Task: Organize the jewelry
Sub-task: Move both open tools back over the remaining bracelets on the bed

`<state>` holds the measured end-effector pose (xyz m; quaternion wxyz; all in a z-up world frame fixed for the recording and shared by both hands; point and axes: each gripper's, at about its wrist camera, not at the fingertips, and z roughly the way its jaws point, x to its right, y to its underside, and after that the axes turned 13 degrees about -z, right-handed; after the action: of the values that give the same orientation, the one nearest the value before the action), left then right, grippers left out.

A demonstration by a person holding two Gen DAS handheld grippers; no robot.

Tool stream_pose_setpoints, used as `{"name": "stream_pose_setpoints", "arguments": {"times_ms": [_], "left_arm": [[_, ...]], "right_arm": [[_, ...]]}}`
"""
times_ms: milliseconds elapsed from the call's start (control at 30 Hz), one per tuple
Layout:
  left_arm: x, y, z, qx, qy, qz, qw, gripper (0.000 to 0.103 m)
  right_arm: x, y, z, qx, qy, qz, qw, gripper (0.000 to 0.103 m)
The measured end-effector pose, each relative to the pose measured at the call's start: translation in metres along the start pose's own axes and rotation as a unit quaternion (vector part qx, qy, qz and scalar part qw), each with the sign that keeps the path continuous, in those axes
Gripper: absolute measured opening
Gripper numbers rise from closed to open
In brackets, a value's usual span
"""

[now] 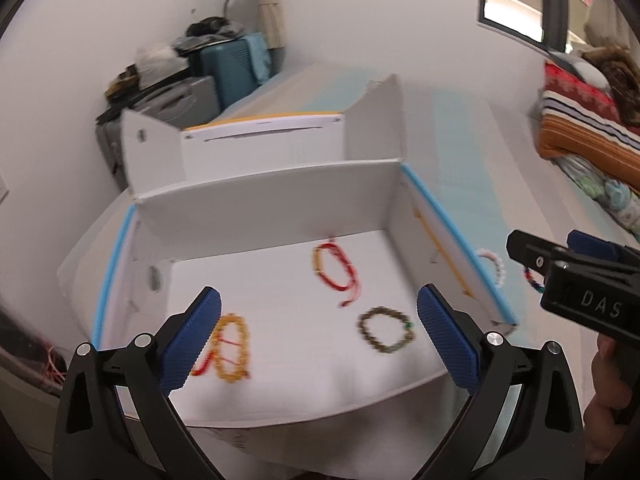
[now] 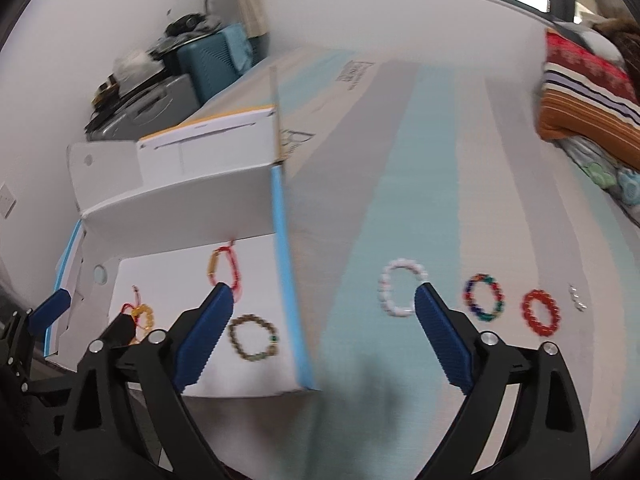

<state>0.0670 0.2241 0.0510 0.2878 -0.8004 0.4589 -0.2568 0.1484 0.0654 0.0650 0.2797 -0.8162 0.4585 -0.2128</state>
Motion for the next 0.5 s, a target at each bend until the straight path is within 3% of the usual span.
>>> {"name": "stream_pose_setpoints", "arguments": {"times_ms": [500], "left_arm": [[0.116, 0.026, -0.001, -0.004, 0.062, 0.067, 0.9958, 0.097]], "right_arm": [[0.124, 0.04, -0.034, 0.01, 0.044, 0.073, 0.996, 0.09]]}}
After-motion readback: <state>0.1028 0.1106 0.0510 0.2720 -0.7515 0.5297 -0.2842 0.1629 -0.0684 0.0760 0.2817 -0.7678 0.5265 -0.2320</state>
